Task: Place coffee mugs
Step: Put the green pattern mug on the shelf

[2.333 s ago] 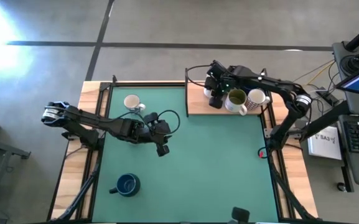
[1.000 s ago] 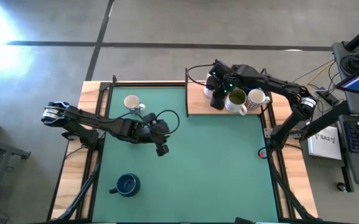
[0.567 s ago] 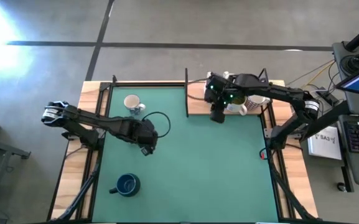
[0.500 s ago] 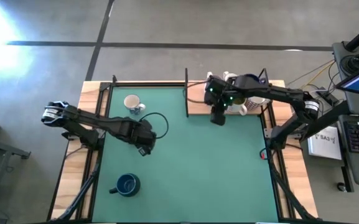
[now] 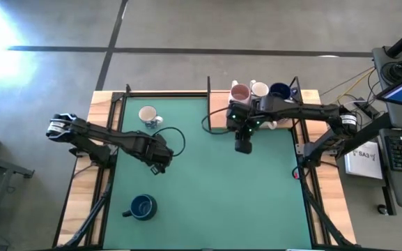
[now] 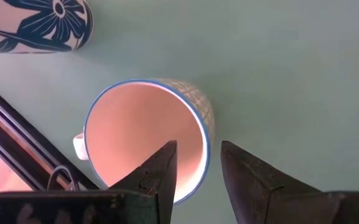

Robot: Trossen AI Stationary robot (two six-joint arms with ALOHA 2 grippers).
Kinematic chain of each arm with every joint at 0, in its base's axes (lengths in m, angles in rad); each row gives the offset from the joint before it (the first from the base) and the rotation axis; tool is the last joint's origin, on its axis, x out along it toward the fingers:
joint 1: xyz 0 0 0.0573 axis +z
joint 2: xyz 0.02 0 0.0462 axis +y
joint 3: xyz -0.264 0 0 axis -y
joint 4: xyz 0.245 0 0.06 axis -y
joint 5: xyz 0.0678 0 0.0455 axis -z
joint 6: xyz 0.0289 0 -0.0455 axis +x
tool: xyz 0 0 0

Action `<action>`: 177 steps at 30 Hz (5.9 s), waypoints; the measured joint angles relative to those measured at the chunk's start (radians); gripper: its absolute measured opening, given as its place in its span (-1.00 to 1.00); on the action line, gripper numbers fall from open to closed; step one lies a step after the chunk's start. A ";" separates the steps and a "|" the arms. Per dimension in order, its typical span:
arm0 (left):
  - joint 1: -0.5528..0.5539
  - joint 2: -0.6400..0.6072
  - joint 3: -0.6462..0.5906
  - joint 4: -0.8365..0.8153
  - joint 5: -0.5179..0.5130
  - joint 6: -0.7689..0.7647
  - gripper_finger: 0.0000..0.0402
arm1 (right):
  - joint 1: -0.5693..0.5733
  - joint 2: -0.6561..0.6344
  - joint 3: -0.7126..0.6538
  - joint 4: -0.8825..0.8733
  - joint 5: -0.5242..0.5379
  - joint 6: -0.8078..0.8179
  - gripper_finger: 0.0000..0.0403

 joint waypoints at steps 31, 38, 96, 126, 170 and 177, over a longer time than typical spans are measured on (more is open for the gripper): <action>0.055 0.033 -0.058 0.327 0.097 0.138 -0.97 | 0.040 -0.020 0.000 -0.118 0.002 0.078 -0.81; 0.061 0.149 0.052 0.434 0.108 0.260 -0.94 | 0.093 -0.079 0.000 -0.117 0.002 0.125 -0.81; 0.192 0.559 0.530 0.571 0.157 0.857 -0.81 | 0.309 -0.188 -0.163 0.008 0.185 0.251 -0.81; 0.019 0.262 0.387 0.401 0.025 0.627 -0.42 | 0.300 -0.187 -0.304 0.366 0.211 -0.030 -0.81; -0.143 -0.064 -0.217 0.596 -0.180 0.218 -0.42 | 0.239 0.209 -0.102 0.359 0.330 -0.167 -0.77; -0.143 -0.064 -0.217 0.598 -0.193 0.218 -0.42 | 0.237 0.181 -0.078 0.260 0.328 -0.196 -0.90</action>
